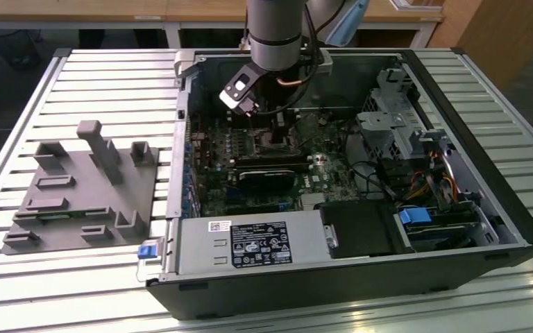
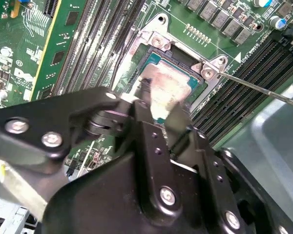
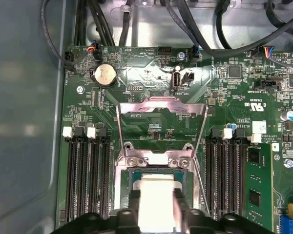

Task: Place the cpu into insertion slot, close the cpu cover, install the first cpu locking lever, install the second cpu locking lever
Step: 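Place the cpu into insertion slot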

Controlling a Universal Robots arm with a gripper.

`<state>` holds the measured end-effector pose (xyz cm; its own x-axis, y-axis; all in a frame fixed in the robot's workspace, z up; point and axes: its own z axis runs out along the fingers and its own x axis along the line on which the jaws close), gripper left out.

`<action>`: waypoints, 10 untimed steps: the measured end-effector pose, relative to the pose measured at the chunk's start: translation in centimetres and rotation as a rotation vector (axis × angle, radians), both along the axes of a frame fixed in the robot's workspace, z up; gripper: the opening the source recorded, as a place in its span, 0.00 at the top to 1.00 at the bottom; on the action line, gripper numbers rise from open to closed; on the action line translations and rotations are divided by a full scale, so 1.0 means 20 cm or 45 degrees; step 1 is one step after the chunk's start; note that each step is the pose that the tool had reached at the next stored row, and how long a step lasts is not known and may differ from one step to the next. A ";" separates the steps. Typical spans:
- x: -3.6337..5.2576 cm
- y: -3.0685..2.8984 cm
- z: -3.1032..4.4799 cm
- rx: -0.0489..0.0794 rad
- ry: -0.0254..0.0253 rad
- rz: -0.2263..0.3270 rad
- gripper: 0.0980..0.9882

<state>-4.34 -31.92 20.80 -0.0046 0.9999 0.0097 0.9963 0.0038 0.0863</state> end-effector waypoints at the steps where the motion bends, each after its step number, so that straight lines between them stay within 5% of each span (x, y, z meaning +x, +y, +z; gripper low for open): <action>1: 0.000 -0.002 0.001 -0.001 0.0007 0.000 0.70; 7: 0.003 -0.010 0.007 -0.003 0.0058 0.000 0.97; 10: 0.003 -0.011 0.016 -0.003 0.0069 0.000 0.99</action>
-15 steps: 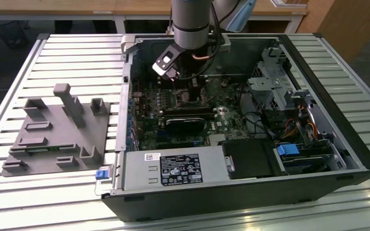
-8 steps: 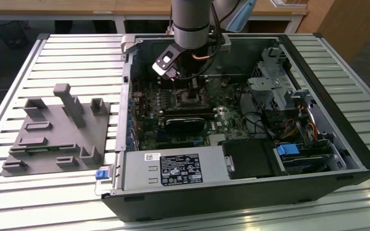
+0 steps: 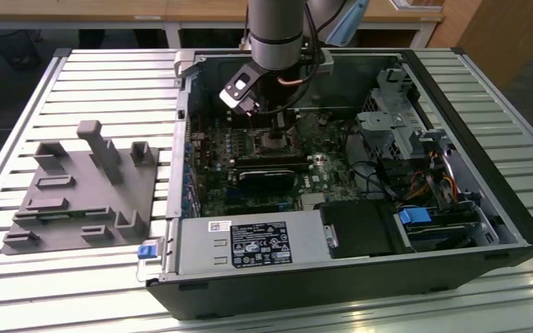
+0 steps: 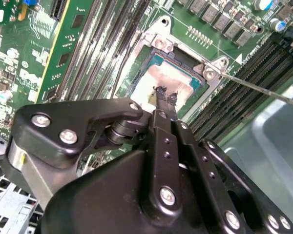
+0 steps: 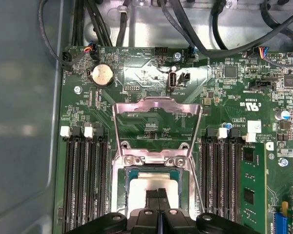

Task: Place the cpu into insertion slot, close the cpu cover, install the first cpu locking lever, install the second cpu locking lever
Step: 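Place the cpu into insertion slot, then close the cpu cover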

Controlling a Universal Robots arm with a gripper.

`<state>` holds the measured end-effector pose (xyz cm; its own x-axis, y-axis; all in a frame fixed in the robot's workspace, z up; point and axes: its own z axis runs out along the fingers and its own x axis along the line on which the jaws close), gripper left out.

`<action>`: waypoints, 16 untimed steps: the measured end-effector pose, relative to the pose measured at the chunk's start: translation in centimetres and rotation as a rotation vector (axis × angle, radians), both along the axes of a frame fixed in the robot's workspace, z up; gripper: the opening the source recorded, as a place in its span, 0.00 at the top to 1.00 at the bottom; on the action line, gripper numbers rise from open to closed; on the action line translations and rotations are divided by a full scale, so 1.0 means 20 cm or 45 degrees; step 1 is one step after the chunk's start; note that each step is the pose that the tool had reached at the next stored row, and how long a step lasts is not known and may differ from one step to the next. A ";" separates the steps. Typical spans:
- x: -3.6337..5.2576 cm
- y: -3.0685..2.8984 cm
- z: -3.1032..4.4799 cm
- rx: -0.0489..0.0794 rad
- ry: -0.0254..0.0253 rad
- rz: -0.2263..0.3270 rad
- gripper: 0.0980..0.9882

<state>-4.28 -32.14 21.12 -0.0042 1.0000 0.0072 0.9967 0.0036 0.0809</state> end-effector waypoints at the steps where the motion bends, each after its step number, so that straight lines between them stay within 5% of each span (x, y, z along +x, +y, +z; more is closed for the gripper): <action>1: 0.000 0.000 0.002 0.000 0.0003 0.000 0.99; 16: 0.001 0.000 0.039 0.000 0.0064 0.000 0.99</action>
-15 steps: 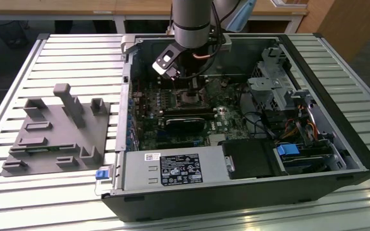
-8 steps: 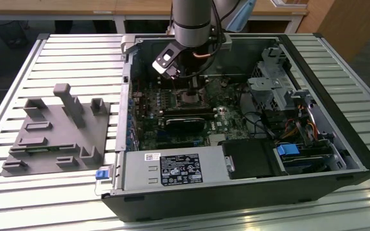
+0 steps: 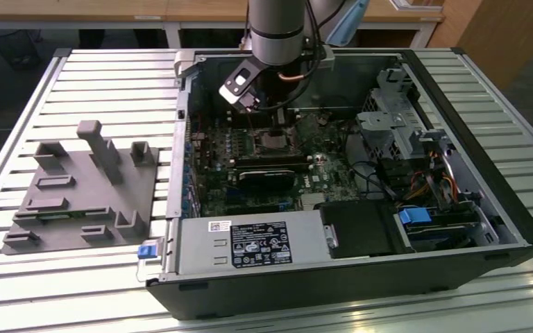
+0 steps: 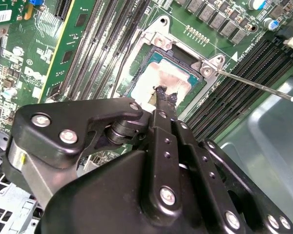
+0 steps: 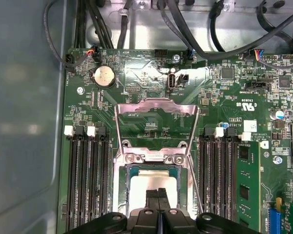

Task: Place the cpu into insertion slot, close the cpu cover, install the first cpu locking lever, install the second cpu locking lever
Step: 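Close the cpu cover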

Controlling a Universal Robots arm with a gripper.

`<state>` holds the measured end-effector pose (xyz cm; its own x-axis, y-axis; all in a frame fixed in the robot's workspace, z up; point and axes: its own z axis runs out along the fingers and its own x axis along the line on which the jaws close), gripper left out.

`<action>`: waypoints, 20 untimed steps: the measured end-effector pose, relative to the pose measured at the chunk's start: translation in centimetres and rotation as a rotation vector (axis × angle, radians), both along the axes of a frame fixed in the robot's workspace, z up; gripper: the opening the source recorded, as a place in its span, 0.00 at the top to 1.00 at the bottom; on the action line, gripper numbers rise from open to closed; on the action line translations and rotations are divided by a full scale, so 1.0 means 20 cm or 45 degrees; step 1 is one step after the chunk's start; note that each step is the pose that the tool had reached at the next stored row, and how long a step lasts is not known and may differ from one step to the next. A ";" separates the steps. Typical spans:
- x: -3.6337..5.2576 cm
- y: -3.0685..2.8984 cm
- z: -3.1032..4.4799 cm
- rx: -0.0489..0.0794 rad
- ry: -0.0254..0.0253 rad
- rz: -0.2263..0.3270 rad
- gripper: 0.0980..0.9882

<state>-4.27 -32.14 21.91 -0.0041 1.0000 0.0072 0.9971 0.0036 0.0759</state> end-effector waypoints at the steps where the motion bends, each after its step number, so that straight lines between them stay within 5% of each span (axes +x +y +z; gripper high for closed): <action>1: 0.000 0.000 0.003 0.000 0.0005 0.000 0.99; 20: 0.001 0.000 0.060 0.002 0.0069 0.000 0.99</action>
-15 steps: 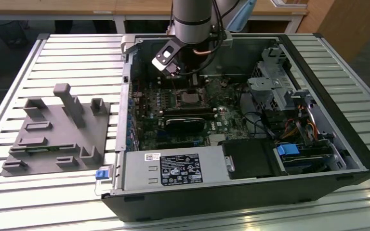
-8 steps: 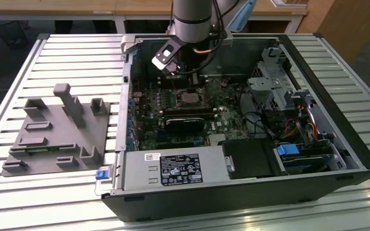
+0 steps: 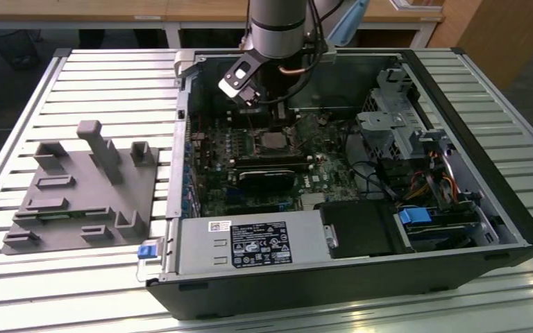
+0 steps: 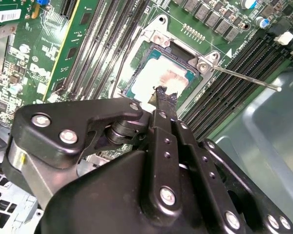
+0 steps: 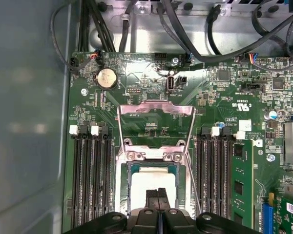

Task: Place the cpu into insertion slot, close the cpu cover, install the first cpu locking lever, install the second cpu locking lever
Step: 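Close the cpu cover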

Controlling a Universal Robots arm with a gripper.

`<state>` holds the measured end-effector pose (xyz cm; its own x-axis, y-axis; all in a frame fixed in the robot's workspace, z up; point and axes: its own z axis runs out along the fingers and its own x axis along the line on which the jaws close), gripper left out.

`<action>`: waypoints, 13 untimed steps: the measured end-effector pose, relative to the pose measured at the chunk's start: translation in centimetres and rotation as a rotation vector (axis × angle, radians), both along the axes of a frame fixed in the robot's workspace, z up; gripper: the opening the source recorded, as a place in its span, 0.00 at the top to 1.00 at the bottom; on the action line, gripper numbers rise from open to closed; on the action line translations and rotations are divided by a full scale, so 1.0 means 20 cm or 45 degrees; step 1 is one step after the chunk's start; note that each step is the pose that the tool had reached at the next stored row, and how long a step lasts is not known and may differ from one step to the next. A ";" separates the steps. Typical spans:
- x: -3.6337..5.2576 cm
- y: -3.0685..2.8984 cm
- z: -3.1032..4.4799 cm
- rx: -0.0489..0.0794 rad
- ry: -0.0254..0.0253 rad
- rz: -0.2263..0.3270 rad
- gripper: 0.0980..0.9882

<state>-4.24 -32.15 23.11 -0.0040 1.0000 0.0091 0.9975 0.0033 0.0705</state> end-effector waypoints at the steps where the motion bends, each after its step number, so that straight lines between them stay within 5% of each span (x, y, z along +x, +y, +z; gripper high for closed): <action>1: 0.000 0.000 0.006 0.000 0.0002 0.000 0.99; 9: 0.000 0.000 0.097 0.000 0.0007 0.000 0.99; 13: 0.000 -0.008 0.107 0.000 0.0005 0.000 0.99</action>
<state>-4.24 -32.30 25.26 -0.0041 0.9999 0.0093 0.9975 0.0034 0.0701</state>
